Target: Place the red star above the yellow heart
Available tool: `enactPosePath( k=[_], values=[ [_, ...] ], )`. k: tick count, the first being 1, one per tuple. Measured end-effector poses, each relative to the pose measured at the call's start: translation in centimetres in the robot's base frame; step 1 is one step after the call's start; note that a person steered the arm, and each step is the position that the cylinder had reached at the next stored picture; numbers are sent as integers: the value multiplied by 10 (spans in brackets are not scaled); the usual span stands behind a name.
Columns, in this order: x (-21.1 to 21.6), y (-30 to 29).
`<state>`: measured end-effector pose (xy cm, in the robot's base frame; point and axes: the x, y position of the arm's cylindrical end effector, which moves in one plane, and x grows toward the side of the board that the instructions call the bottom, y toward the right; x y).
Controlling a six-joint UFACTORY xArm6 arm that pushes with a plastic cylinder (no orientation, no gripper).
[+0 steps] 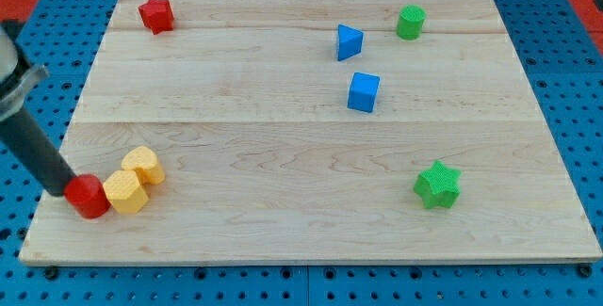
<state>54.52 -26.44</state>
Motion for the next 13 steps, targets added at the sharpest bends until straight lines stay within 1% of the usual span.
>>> enactPosePath(
  k=[1, 2, 3, 4, 6, 7, 8, 10, 11, 12, 13],
  values=[
    [0, 2],
    [-21, -9],
    [-100, -39],
    [-137, -3],
    [-248, 130],
    [-279, 131],
    [-304, 58],
    [-354, 33],
    [-333, 3],
    [-309, 33],
    [-270, 51]
  ],
)
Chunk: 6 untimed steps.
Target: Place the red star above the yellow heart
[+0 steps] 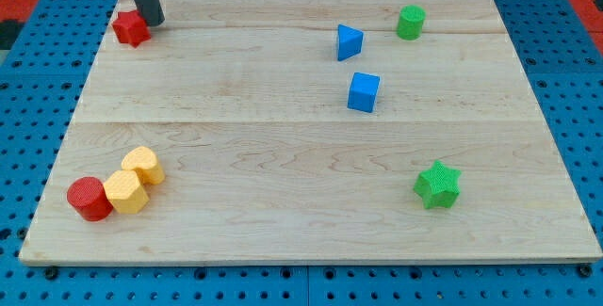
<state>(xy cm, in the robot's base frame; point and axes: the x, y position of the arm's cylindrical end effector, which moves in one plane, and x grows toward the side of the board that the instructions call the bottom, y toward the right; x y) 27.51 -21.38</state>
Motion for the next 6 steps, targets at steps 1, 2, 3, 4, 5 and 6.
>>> enactPosePath(
  k=[1, 2, 3, 4, 5, 6],
  values=[
    [-12, -6],
    [-29, -17],
    [-31, -56],
    [-14, -46],
    [-10, 1],
    [40, 11]
  ],
)
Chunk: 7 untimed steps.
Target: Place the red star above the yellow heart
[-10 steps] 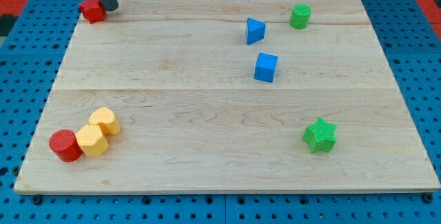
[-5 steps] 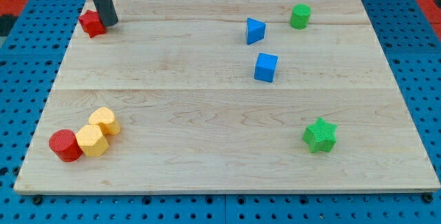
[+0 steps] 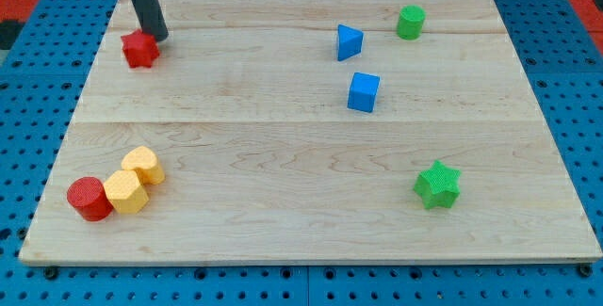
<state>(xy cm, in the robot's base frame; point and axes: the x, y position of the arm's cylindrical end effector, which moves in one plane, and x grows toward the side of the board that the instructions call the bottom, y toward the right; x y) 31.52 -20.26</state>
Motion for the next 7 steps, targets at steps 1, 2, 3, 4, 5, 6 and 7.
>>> enactPosePath(
  k=[1, 2, 3, 4, 5, 6, 7],
  values=[
    [-12, -2],
    [-33, -28],
    [9, -8],
    [46, 6],
    [15, -15],
    [17, -50],
    [47, -15]
  ],
)
